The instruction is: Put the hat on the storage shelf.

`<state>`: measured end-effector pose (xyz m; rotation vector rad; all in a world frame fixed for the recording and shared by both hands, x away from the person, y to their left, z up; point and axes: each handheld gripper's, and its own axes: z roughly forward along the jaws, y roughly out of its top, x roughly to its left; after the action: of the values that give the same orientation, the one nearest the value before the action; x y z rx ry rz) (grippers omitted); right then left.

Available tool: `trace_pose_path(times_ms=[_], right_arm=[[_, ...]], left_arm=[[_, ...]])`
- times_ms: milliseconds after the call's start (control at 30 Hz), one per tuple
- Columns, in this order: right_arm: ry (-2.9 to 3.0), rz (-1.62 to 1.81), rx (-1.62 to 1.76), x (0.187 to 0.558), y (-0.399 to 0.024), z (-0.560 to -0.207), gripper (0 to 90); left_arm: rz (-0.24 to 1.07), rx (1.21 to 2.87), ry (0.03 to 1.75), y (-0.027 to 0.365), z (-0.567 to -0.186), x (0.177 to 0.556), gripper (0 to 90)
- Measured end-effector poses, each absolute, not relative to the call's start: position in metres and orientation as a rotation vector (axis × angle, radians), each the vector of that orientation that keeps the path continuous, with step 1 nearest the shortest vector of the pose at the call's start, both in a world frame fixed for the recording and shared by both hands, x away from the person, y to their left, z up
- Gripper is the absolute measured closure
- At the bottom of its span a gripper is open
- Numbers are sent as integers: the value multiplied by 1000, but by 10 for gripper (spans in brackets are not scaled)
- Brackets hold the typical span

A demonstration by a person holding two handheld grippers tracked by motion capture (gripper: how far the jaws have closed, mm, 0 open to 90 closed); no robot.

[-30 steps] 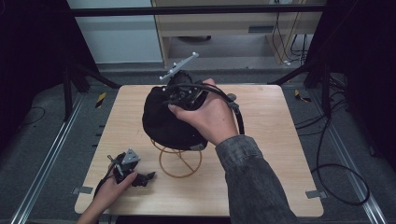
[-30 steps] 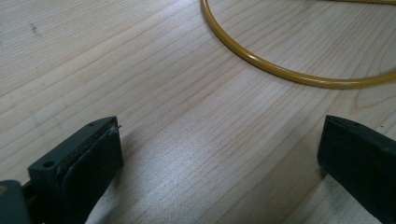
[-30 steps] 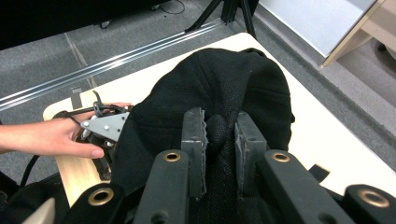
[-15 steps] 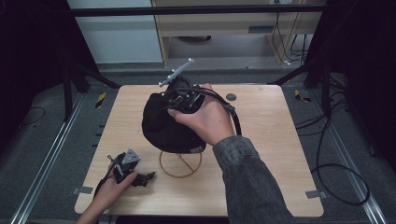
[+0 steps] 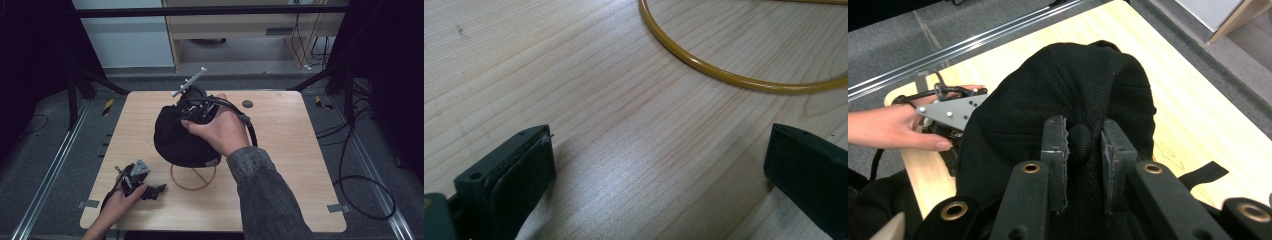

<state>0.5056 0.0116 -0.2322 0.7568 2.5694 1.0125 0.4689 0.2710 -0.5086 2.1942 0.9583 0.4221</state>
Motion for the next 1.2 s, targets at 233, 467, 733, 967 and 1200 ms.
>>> trace_pose_path(times_ms=[233, 467, 733, 967, 1200], right_arm=[[2573, 1023, 760, 506, 13, -234, 756], [2578, 1021, 772, 508, 12, -238, 743], [2579, 1033, 794, 510, 8, -239, 723], [2581, 1040, 806, 510, 7, -242, 668], [2570, 1057, 813, 507, 5, -241, 638]], left_arm=[[422, 2194, 958, 271, -509, 469, 0], [422, 2194, 958, 271, -509, 469, 0], [422, 2194, 958, 271, -509, 469, 0], [421, 2195, 958, 271, -509, 469, 0], [421, 2195, 958, 271, -509, 469, 0]])
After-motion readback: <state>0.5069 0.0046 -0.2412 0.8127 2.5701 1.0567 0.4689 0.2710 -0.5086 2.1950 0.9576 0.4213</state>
